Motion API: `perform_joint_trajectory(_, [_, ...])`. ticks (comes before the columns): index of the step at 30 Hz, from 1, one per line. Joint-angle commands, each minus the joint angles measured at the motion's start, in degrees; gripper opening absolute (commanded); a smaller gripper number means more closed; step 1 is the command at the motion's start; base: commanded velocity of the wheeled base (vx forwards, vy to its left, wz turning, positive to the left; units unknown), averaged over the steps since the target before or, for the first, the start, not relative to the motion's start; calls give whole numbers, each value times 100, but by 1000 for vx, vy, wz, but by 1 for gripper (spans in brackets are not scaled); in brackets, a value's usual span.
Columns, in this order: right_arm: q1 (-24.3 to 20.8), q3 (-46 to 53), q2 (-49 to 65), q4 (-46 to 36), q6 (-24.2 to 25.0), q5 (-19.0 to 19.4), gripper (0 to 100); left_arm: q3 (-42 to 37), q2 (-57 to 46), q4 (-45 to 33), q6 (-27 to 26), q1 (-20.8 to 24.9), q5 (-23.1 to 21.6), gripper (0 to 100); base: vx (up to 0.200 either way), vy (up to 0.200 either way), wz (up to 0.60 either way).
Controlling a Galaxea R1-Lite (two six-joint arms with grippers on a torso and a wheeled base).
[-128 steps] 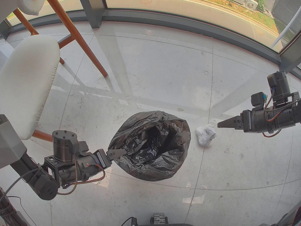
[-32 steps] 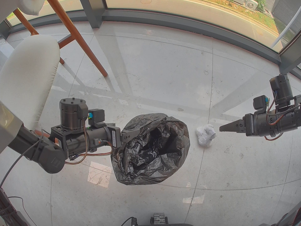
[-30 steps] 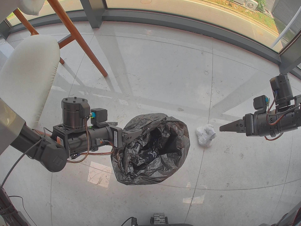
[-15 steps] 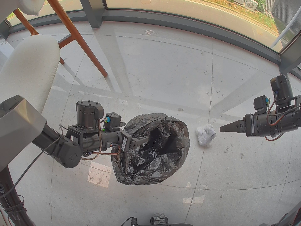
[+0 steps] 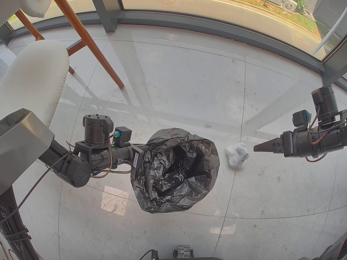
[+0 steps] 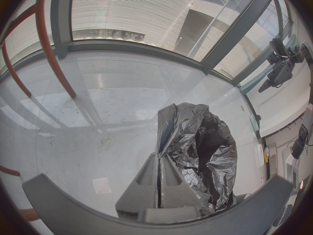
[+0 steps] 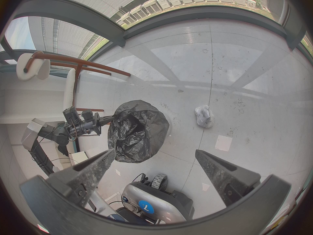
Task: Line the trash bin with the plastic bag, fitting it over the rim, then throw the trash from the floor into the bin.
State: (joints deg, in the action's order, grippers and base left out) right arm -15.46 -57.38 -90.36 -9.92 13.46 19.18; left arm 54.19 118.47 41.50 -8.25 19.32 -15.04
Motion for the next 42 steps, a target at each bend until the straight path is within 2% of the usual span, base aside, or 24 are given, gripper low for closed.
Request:
perform_joint_trajectory(1, [-1, -10, 1, -1, -1, 7, 100, 4, -193, -1, 8, -218, 1, 0, 0, 0, 0])
perform_joint_trajectory(7, [-1, -1, 1, -1, -1, 7, 100, -101, -289, 8, 8, -728, 1, 0, 0, 0, 0])
perform_joint_trajectory(19, [-1, 113, 53, -1, -10, 7, 100, -752, -377, 122, 34, -693, -16, 0, 0, 0, 0])
perform_joint_trajectory(20, [8, 139, 80, -1, -1, 7, 100, -910, -474, 131, 34, -649, -34, 100, 0, 0, 0])
perform_joint_trajectory(23, [25, 298, 159, 8, -10, 7, 100, -1385, -746, 131, 157, -412, -43, 100, 0, 0, 0])
perform_joint_trajectory(25, [69, 438, 238, -1, -10, 16, 100, -1710, -1010, 131, 632, -227, -34, 100, 0, 0, 0])
perform_joint_trajectory(29, [87, 623, 282, 8, -10, 16, 100, -2378, -1511, 131, 2275, 318, 124, 100, 0, 0, 0])
perform_joint_trajectory(32, [87, 693, 282, 157, -10, 7, 100, -2747, -1572, 131, 2917, 564, 309, 100, 0, 0, 0])
perform_joint_trajectory(36, [87, 790, 264, 447, -10, -2, 100, -3204, -1528, 175, 3234, 748, 494, 100, 0, 0, 0])
perform_joint_trajectory(42, [69, 799, 238, 535, -10, -10, 100, -3687, -896, 1141, 3225, 898, 617, 100, 0, 0, 0])
